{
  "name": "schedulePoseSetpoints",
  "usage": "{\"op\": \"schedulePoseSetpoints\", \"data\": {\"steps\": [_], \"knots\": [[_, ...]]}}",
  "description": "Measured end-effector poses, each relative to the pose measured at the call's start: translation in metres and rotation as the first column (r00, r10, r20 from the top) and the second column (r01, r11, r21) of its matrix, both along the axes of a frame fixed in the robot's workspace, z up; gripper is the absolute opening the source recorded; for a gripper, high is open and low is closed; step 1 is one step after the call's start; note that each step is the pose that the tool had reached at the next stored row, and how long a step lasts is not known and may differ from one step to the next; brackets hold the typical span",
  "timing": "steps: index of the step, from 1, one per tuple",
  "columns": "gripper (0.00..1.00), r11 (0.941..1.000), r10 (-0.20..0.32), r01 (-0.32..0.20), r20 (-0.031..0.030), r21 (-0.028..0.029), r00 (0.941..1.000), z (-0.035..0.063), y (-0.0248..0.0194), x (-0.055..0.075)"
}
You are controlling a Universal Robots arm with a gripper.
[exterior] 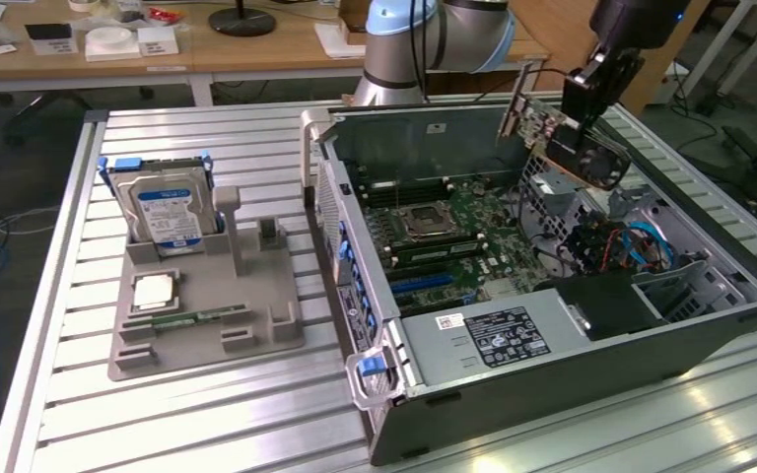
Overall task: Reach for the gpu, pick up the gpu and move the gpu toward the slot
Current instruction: 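Pick up the gpu and move the gpu toward the slot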
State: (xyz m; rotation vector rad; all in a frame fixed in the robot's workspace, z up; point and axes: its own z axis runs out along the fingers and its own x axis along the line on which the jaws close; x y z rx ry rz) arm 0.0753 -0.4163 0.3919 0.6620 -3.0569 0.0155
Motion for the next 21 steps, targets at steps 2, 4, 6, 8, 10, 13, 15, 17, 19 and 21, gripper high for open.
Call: {"op": "schedulePoseSetpoints", "data": {"steps": [2,4,6,8,10,13,15,17,19,21], "knots": [[0.27,0.9996,0.029,-0.029,0.0,-0.0003,0.9996,-0.0002,0.0,0.0],[0.27,0.9985,0.054,-0.054,0.0,-0.0002,0.9985,-0.0004,0.0001,0.0],[0.27,0.9971,0.076,-0.076,0.0,-0.0002,0.9971,-0.0006,0.0002,0.0],[0.27,0.9948,0.102,-0.102,0.0,-0.0003,0.9948,-0.001,0.0003,-0.0001],[0.27,0.9914,0.131,-0.131,0.0,-0.0003,0.9914,-0.0012,0.0004,-0.0001],[0.27,0.985,0.173,-0.173,0.0,-0.0003,0.985,-0.0015,0.0004,-0.0001],[0.27,0.9805,0.196,-0.196,0.0,-0.0003,0.9805,-0.0016,0.0005,-0.0001],[0.27,0.976,0.218,-0.218,0.0,-0.0004,0.976,-0.0017,0.0007,-0.0001],[0.27,0.9715,0.237,-0.237,-0.0001,-0.0006,0.9715,-0.0017,0.0009,-0.0001],[0.27,0.9666,0.256,-0.256,-0.0001,-0.0007,0.9666,-0.0018,0.0009,-0.0001]]}}
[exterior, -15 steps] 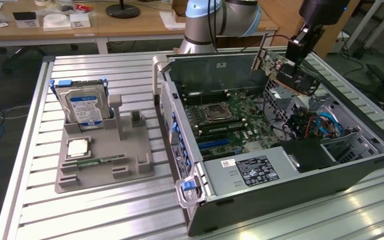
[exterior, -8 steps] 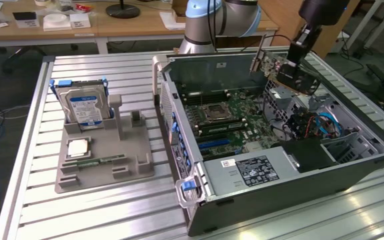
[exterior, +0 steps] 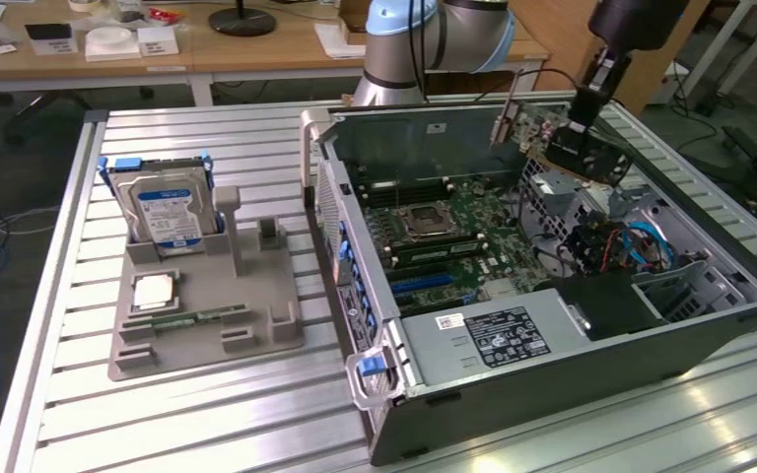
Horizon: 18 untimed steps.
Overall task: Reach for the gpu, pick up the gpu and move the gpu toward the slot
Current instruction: 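Pick up the gpu and move the gpu toward the slot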
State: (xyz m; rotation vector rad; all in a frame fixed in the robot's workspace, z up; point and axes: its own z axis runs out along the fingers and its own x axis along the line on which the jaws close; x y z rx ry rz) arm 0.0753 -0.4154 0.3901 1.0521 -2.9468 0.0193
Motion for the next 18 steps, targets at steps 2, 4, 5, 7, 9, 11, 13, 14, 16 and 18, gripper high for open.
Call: {"op": "schedulePoseSetpoints", "data": {"steps": [2,4,5,7,9,11,13,14,16,18], "knots": [[0.27,0.9998,0.021,-0.021,0.0,-0.0001,0.9998,-0.0001,0.0001,0.0],[0.27,0.9988,0.048,-0.048,0.0,0.0,0.9988,-0.0003,0.0002,0.0],[0.27,0.998,0.063,-0.063,0.0,0.0001,0.998,-0.0004,0.0003,0.0],[0.27,0.9957,0.093,-0.093,0.0,0.0,0.9957,-0.0006,0.0003,0.0],[0.27,0.9928,0.12,-0.12,0.0,-0.0001,0.9928,-0.0007,0.0003,0.0],[0.27,0.9894,0.145,-0.145,0.0,-0.0001,0.9894,-0.0009,0.0004,0.0],[0.27,0.9854,0.17,-0.17,0.0,0.0,0.9854,-0.0011,0.0006,0.0],[0.27,0.9829,0.184,-0.184,0.0,-0.0001,0.9829,-0.0012,0.0006,0.0],[0.27,0.9768,0.214,-0.214,0.0,0.0,0.9768,-0.0014,0.0007,0.0],[0.27,0.969,0.247,-0.247,0.0,-0.0001,0.969,-0.0018,0.0007,0.0]]}}
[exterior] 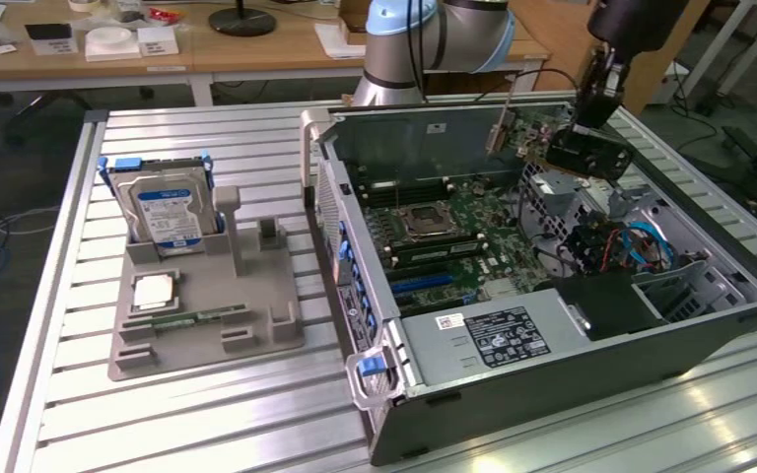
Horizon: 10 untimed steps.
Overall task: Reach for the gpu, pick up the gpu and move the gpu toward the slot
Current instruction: 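Pick up the gpu and move the gpu toward the slot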
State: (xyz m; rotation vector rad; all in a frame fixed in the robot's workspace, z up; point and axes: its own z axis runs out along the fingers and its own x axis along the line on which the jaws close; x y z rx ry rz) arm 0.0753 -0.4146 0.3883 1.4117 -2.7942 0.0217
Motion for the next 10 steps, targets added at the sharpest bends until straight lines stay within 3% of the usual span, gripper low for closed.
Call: {"op": "schedulePoseSetpoints", "data": {"steps": [5,10], "knots": [[0.27,0.9969,0.078,-0.078,0.0,-0.0001,0.9969,-0.0008,0.0,0.0],[0.27,0.99,0.141,-0.141,0.0,0.0,0.99,-0.0012,0.0001,0.0]]}}
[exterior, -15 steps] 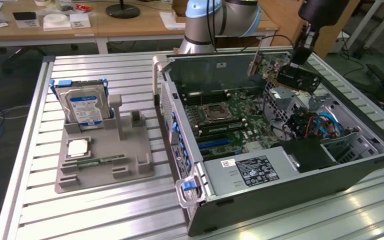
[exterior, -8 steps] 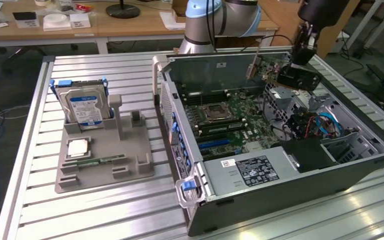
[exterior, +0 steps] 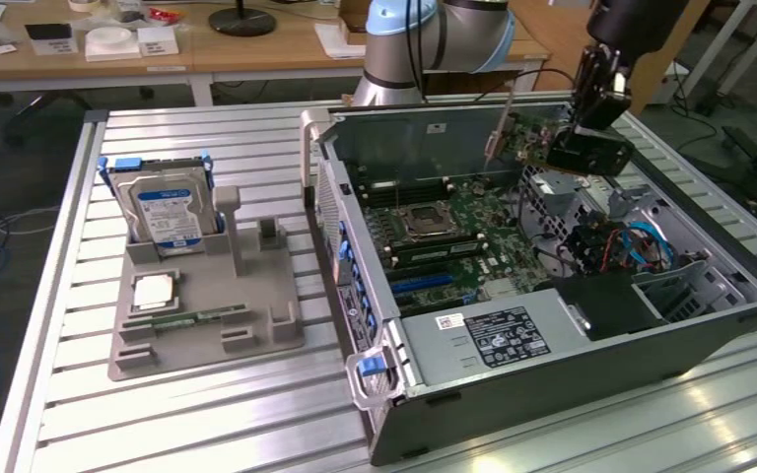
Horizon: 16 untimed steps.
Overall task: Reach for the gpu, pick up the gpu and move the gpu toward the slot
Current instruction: 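Pick up the gpu and move the gpu toward the slot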
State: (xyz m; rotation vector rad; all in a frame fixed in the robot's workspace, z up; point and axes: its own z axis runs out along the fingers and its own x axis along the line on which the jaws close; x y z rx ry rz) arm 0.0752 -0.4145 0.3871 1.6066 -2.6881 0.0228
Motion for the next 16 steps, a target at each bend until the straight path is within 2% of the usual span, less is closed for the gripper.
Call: {"op": "schedulePoseSetpoints", "data": {"steps": [16], "knots": [[0.27,0.9964,0.085,-0.085,0.0006,-0.0004,0.9964,0.0,0.0002,-0.0005]]}}
